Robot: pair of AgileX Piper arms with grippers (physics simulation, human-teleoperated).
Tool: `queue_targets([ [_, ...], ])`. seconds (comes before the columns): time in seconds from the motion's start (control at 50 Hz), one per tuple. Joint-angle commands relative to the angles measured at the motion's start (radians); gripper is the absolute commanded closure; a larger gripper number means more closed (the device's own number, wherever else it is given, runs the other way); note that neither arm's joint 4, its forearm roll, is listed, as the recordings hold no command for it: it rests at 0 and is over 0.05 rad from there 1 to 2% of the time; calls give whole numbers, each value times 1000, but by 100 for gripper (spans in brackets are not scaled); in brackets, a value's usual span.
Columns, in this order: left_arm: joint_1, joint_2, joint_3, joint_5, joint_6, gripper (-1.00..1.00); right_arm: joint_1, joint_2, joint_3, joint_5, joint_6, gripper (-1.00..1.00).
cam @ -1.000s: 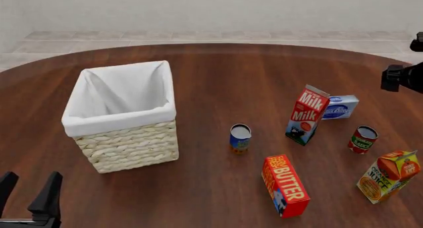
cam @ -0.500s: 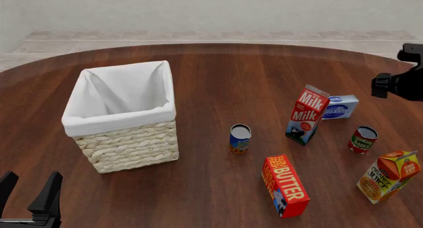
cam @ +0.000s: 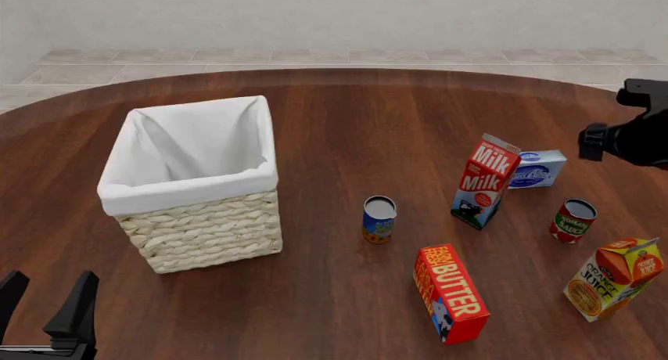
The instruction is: Pick up the tomato sauce, and put it in the basket.
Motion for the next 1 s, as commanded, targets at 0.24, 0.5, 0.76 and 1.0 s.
queue_targets([
  [0.24,0,0,0,0,0,-100,-12,55,19,-22,-3,-100],
  [0.5,0,0,0,0,0,-100,-17,98,5,-32,-6,-100],
  [0.76,0,0,0,0,0,-100,-32,114,13,-30,-20,-100],
  [1.0,0,0,0,0,0,-100,-29,135,28,-50,-17,-100],
])
